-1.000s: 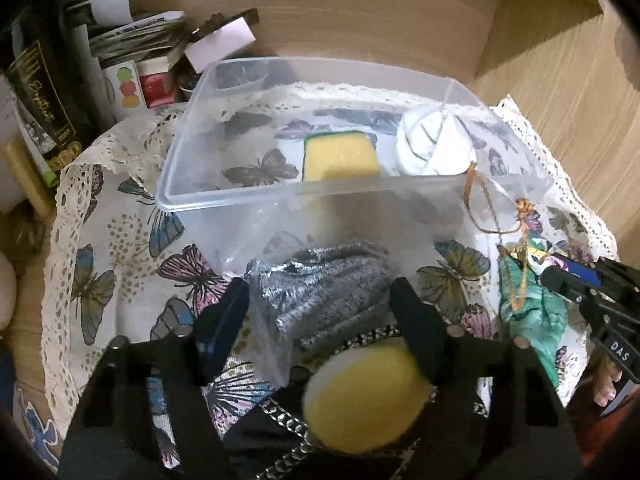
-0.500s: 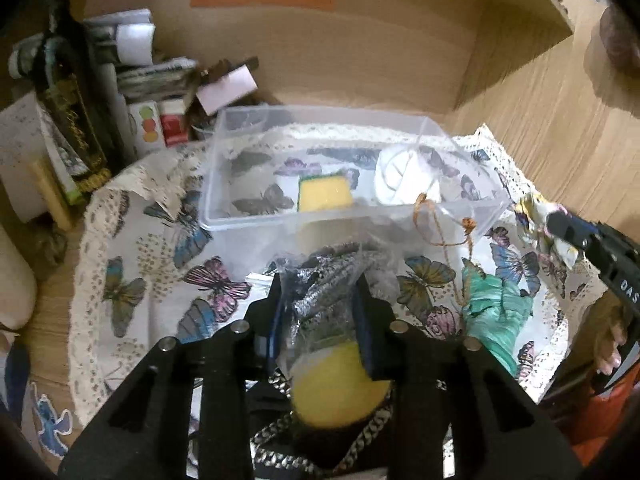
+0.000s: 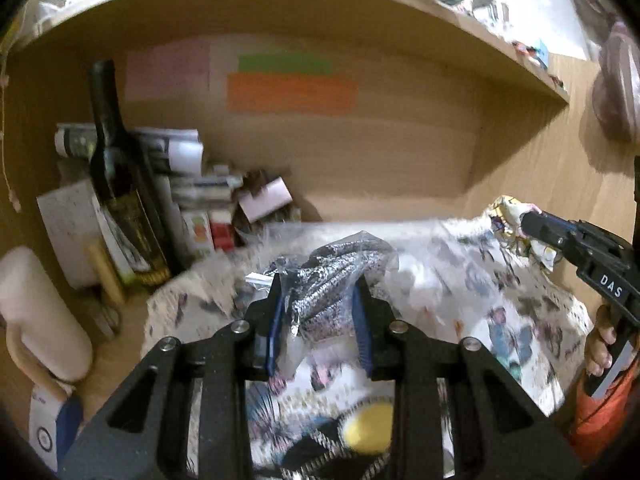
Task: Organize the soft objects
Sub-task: 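Drop foil bag from left tool while right tool drops floral scrunchie into box, then drop yellow ball from left tool while right tool drops green cloth into box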
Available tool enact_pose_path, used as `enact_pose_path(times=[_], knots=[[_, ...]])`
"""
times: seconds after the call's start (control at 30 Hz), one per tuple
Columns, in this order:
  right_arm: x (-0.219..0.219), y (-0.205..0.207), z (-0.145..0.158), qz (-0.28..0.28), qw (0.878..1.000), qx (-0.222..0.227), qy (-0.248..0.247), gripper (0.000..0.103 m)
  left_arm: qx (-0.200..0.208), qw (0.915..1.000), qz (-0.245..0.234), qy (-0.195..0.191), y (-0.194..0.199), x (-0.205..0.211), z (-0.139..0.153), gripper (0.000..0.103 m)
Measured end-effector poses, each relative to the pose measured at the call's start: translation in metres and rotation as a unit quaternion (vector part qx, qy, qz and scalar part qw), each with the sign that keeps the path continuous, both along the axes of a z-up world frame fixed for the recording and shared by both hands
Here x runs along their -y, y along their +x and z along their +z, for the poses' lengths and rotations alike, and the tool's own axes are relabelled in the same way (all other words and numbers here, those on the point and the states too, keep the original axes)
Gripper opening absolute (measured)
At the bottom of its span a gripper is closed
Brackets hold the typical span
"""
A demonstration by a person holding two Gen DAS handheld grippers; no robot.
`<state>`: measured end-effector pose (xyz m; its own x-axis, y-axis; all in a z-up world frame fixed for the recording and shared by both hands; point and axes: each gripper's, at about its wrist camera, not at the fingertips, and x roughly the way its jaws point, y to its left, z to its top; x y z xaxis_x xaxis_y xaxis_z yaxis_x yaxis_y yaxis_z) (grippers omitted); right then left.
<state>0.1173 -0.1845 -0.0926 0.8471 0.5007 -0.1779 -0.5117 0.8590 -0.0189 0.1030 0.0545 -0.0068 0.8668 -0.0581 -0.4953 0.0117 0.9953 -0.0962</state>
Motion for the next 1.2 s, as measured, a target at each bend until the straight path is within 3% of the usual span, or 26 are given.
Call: enact_pose_path(times=[0.23,0.4,0.63,0.87,0.97,1.07,1.2], knots=[[-0.038,0.019,0.024,0.028,0.999,0.028,-0.019,0.01,-0.008,0.9999,0.012,0.0,0.037,-0.005,-0.002,0.031],[-0.068,0.04,0.026,0.048,0.998,0.007,-0.043,0.01,-0.045,0.999,0.006,-0.002,0.068,-0.003,-0.02,0.031],[-0.108,0.076,0.006,0.056,0.991,-0.066,-0.097,0.01,-0.105,0.9945,-0.004,0.001,0.103,0.0,-0.052,0.031],[-0.119,0.103,-0.018,0.055,0.981,-0.133,-0.128,0.01,-0.128,0.9916,-0.015,0.008,0.111,0.008,-0.066,0.032],[-0.121,0.107,-0.023,0.056,0.978,-0.143,-0.138,0.015,-0.126,0.9918,-0.016,0.019,0.107,0.012,-0.063,0.037],[-0.122,0.105,-0.023,0.046,0.979,-0.134,-0.147,0.026,-0.114,0.9931,-0.015,0.024,0.101,0.014,-0.057,0.049],[-0.117,0.092,-0.017,0.034,0.982,-0.111,-0.148,0.046,-0.084,0.9962,-0.008,0.024,0.083,0.013,-0.039,0.061]])
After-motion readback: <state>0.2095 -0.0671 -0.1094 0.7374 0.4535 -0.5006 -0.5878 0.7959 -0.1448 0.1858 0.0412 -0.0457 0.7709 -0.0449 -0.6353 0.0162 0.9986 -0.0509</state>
